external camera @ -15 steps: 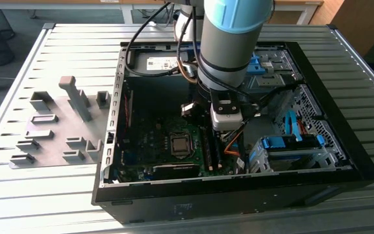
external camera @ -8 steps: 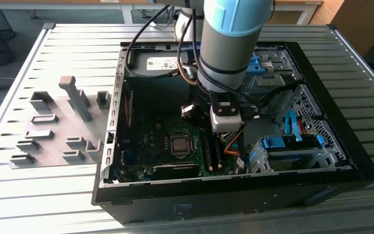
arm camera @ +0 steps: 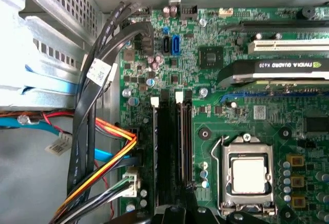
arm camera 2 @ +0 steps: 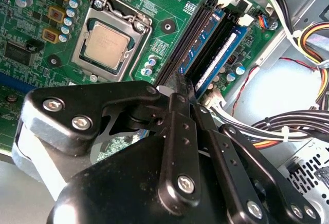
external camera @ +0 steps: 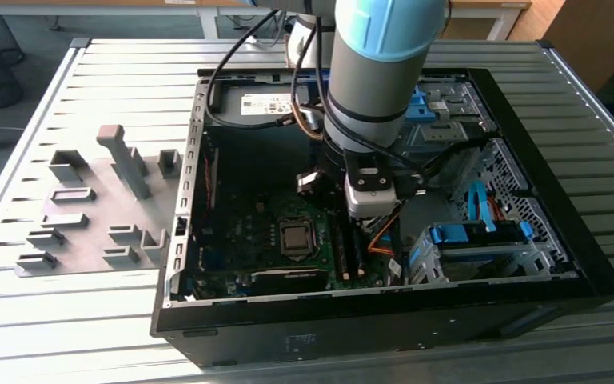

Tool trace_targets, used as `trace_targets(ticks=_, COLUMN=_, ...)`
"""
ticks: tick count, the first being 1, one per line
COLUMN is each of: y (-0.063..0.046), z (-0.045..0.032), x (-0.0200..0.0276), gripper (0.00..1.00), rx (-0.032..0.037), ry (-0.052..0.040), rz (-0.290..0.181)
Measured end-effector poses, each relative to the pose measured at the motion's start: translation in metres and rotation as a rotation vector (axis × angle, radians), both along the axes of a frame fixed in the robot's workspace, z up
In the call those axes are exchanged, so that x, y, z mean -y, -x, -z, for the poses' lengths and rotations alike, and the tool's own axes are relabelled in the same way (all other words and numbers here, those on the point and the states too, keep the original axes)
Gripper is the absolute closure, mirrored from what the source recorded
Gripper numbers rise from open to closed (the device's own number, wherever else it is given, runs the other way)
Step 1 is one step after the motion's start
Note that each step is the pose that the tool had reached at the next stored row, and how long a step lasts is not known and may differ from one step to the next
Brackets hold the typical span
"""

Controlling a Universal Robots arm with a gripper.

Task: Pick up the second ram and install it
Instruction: 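Insert the second ram into the second slot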

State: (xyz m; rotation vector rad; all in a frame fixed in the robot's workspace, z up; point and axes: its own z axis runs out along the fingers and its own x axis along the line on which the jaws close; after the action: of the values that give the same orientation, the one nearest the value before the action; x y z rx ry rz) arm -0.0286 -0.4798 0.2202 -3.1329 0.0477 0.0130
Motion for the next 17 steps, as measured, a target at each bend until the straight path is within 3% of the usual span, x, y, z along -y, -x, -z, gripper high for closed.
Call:
trace_targets(ticks=1, y=0.000, z=-0.0029, x=-0.0004, gripper=0.89, rx=0.0007, ry=-0.0033, rz=0.000)
trace_targets(ticks=5, y=0.000, z=-0.0193, x=0.0000, gripper=0.89, rx=-0.0005, ry=-0.0005, rz=0.000)
trace_targets(ticks=16, y=0.000, z=-0.0203, x=0.0001, gripper=0.89, rx=-0.0008, ry=-0.0003, rz=0.000)
trace_targets(ticks=17, y=0.000, z=-0.0203, x=0.0001, gripper=0.83, rx=-0.0008, ry=-0.0004, rz=0.000)
